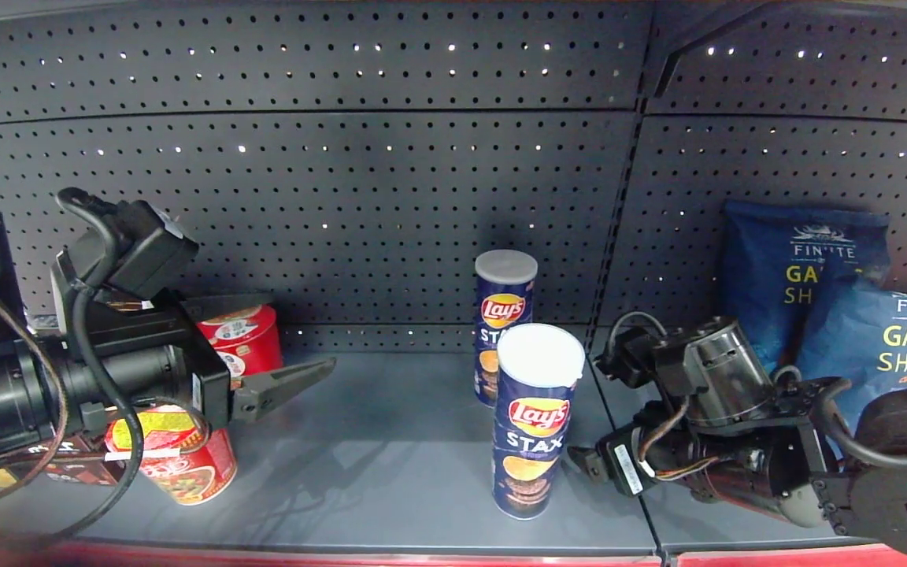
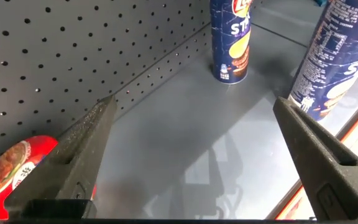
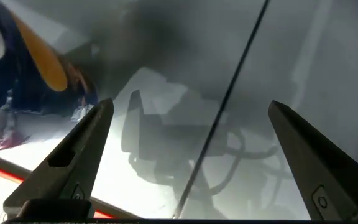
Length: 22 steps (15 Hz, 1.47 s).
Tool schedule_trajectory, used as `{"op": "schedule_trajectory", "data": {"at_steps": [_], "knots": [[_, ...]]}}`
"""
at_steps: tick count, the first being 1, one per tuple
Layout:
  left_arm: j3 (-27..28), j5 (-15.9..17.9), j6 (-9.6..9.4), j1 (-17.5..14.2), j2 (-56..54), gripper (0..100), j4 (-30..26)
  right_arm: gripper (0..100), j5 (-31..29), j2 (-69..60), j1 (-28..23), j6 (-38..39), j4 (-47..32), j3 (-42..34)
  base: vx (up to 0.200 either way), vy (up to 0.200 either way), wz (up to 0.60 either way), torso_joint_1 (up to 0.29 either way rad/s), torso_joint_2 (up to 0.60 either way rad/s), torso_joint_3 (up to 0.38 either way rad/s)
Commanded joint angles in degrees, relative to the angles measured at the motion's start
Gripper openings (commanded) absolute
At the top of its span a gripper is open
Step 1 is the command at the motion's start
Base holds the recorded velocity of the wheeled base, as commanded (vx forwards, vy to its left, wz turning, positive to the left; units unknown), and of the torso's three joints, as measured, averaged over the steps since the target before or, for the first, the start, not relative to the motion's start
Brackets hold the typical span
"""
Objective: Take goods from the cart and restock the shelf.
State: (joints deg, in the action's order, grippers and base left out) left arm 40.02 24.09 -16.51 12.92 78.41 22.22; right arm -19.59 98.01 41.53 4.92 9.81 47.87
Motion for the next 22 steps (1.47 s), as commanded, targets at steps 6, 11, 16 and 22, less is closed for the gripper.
{"op": "schedule_trajectory", "data": {"at_steps": [6, 11, 16, 22], "knots": [[0.06, -0.01, 0.07, 0.09, 0.78, 100, 0.8, 100, -0.1, -0.45, 1.18, 0.17, 0.03, -1.11, 0.0, 0.0, 0.0, 0.0, 0.0, 0.0], [-0.12, -0.01, -0.02, 0.17, 0.69, 100, 0.8, 100, -0.01, -0.19, 1.8, 0.17, 0.03, -0.94, 0.0, 0.0, 0.0, 0.0, 0.0, 0.0], [-0.56, -0.01, -0.02, 0.09, 0.43, 100, 0.8, 100, -0.01, 0.34, 2.41, 0.08, 0.82, -0.76, 0.0, 0.0, 0.0, 0.0, 0.0, 0.0], [-0.73, -0.01, -0.02, 0.09, 0.43, 100, 0.8, 100, -0.1, 0.78, 3.2, 0.08, 0.82, -0.59, 0.0, 0.0, 0.0, 0.0, 0.0, 0.0]]}}
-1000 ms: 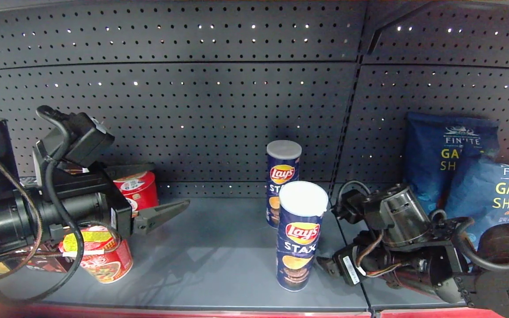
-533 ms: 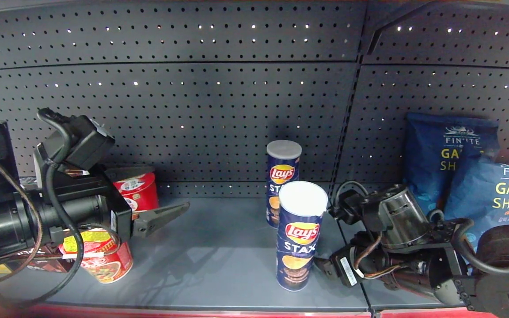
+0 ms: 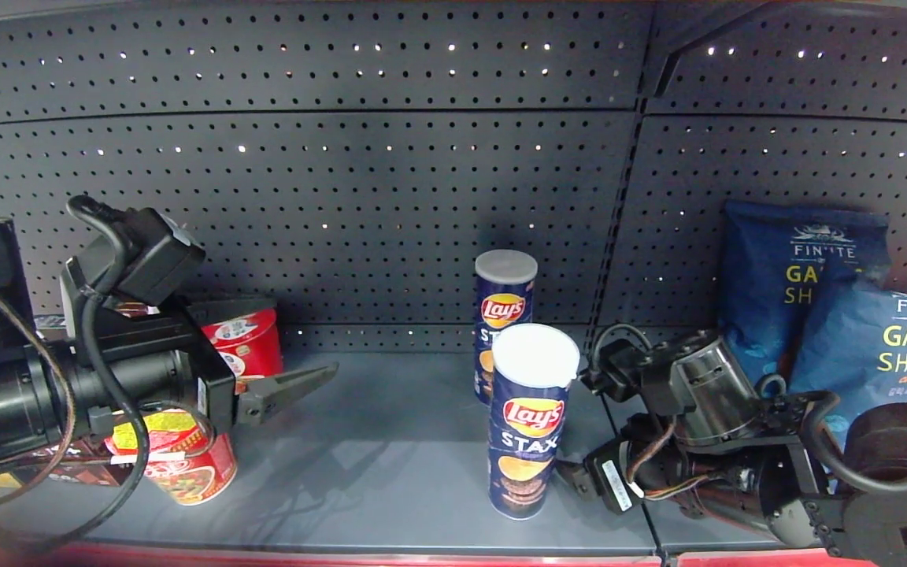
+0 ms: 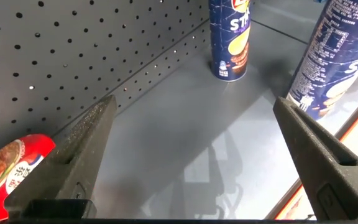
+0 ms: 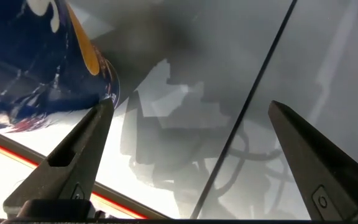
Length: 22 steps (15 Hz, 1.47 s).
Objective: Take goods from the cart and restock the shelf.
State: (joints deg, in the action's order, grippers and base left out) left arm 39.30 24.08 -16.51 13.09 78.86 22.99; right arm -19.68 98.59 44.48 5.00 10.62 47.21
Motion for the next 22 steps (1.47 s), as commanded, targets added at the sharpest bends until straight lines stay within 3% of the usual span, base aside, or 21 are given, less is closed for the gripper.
{"op": "schedule_trajectory", "data": {"at_steps": [1, 17, 22], "knots": [[-0.1, 0.01, -0.02, 0.0, -0.02, 100, 0.04, 100, -0.01, 0.38, 0.34, 0.01, 0.1, 0.07, 0.0, 0.0, 0.0, 0.0, 0.0, 0.0], [-1.25, 0.09, -0.11, -0.08, 0.15, 100, 0.04, 100, -0.01, 3.1, 1.75, 0.01, 1.25, 1.83, 0.0, 0.0, 0.0, 0.0, 0.0, 0.0], [-0.72, 0.09, -0.02, -0.08, 0.33, 100, 0.12, 100, -0.01, -0.32, -0.27, 0.19, 1.16, -0.9, 0.0, 0.0, 0.0, 0.0, 0.0, 0.0]]}}
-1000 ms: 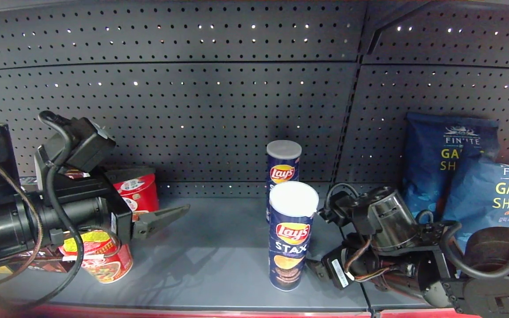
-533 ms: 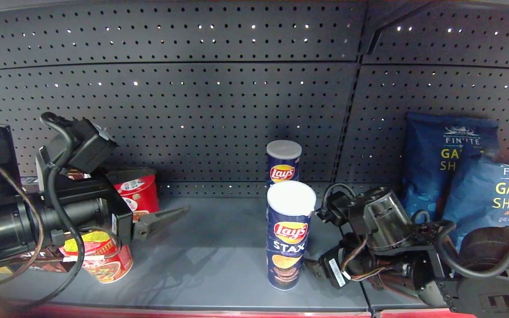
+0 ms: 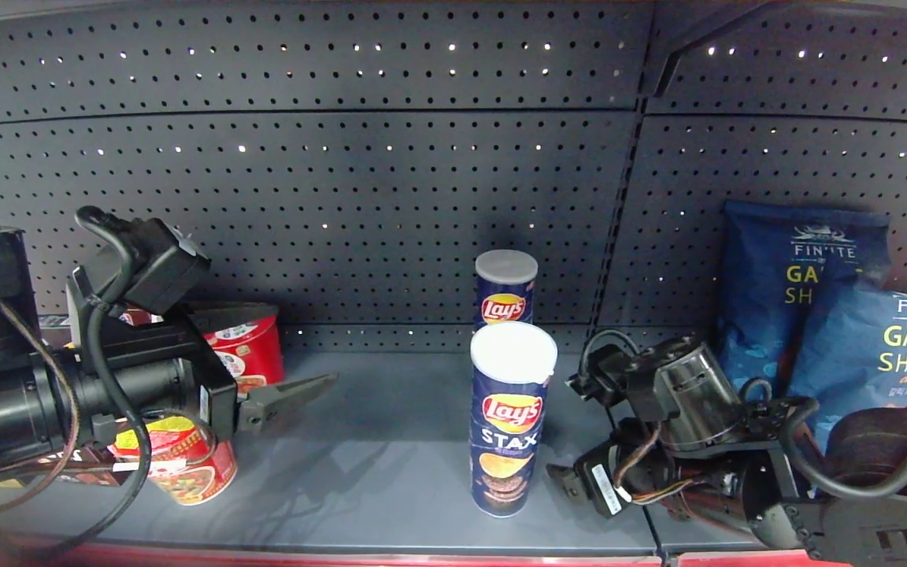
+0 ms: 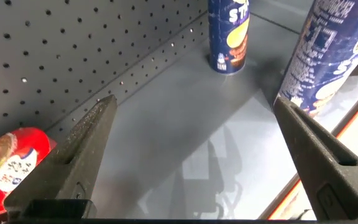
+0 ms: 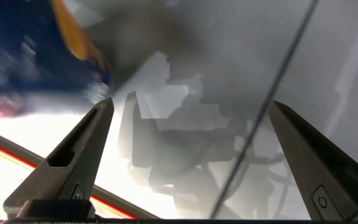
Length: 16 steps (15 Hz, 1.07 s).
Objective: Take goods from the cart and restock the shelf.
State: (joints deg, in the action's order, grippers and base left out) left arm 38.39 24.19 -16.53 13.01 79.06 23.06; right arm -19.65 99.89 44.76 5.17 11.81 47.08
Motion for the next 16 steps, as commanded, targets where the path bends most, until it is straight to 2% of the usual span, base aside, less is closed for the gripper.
{"op": "schedule_trajectory", "data": {"at_steps": [1, 3, 5, 7, 8, 16], "knots": [[0.11, -0.02, 0.01, 0.18, 0.13, 100, 0.05, 100, 0.05, -4.09, -1.87, 0.02, -0.04, -3.22, 0.0, 0.0, 0.0, 0.0, 0.0, 0.0], [-0.24, 0.07, -0.17, 0.97, 0.84, 100, -0.04, 100, 0.23, -6.73, -3.19, -0.07, -0.04, -6.04, 0.0, 0.0, 0.0, 0.0, 0.0, 0.0], [-0.33, 0.07, -0.52, 3.16, 2.42, 100, -0.04, 100, 0.32, -7.08, -4.77, -0.07, -0.04, -6.3, 0.0, 0.0, 0.0, 0.0, 0.0, 0.0], [-0.33, 0.07, -1.05, 3.78, 3.21, 100, -0.04, 100, 0.32, -7.08, -4.86, -0.07, 0.05, -6.12, 0.0, 0.0, 0.0, 0.0, 0.0, 0.0], [-0.6, -0.02, -3.07, 6.06, 6.02, 100, -0.13, 100, 0.23, -7.08, -5.04, -0.07, 0.05, -6.21, 0.0, 0.0, 0.0, 0.0, 0.0, 0.0], [0.11, 0.07, -3.42, 12.22, 14.81, 100, -0.04, 100, 0.32, -7.87, -6.62, -0.07, 0.14, -6.39, 0.0, 0.0, 0.0, 0.0, 0.0, 0.0]]}}
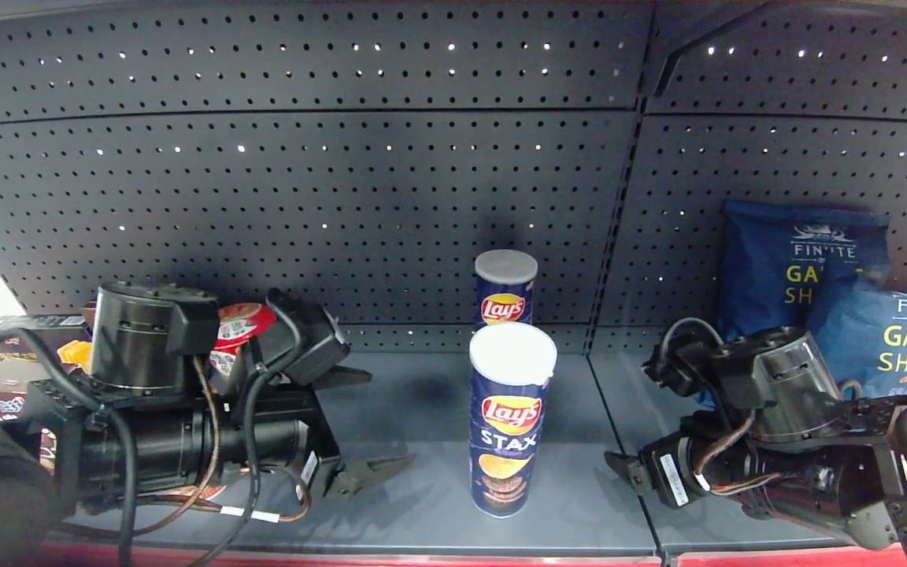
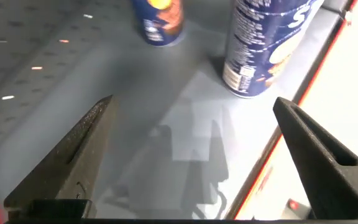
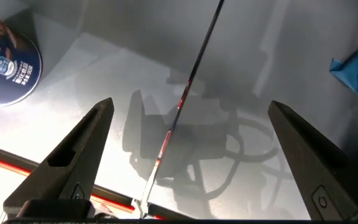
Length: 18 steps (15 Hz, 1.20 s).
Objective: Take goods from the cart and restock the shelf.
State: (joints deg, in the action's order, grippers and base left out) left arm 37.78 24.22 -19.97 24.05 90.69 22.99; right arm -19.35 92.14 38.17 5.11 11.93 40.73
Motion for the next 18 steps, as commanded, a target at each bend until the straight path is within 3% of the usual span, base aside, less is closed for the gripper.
{"op": "schedule_trajectory", "data": {"at_steps": [1, 4, 11, 18], "knots": [[1.51, -0.05, -0.16, 1.7, 4.68, 100, 0.04, 100, 0.01, -0.03, -0.02, -0.01, 0.02, 0.05, 0.0, 0.0, 0.0, 0.0, 0.0, 0.0], [4.5, -0.14, -2.36, 1.7, 8.19, 100, 0.04, 100, 0.01, -0.03, 0.06, 0.08, 0.02, 0.05, 0.0, 0.0, 0.0, 0.0, 0.0, 0.0], [10.03, -0.4, -2.36, 5.22, 13.46, 100, 0.04, 100, 0.1, -0.03, -0.02, 0.08, 0.72, -0.12, 0.0, 0.0, 0.0, 0.0, 0.0, 0.0], [10.12, -0.32, -2.44, 5.22, 13.64, 100, 0.04, 100, 0.19, -0.12, -0.02, 0.08, 0.81, -0.91, 0.0, 0.0, 0.0, 0.0, 0.0, 0.0]]}}
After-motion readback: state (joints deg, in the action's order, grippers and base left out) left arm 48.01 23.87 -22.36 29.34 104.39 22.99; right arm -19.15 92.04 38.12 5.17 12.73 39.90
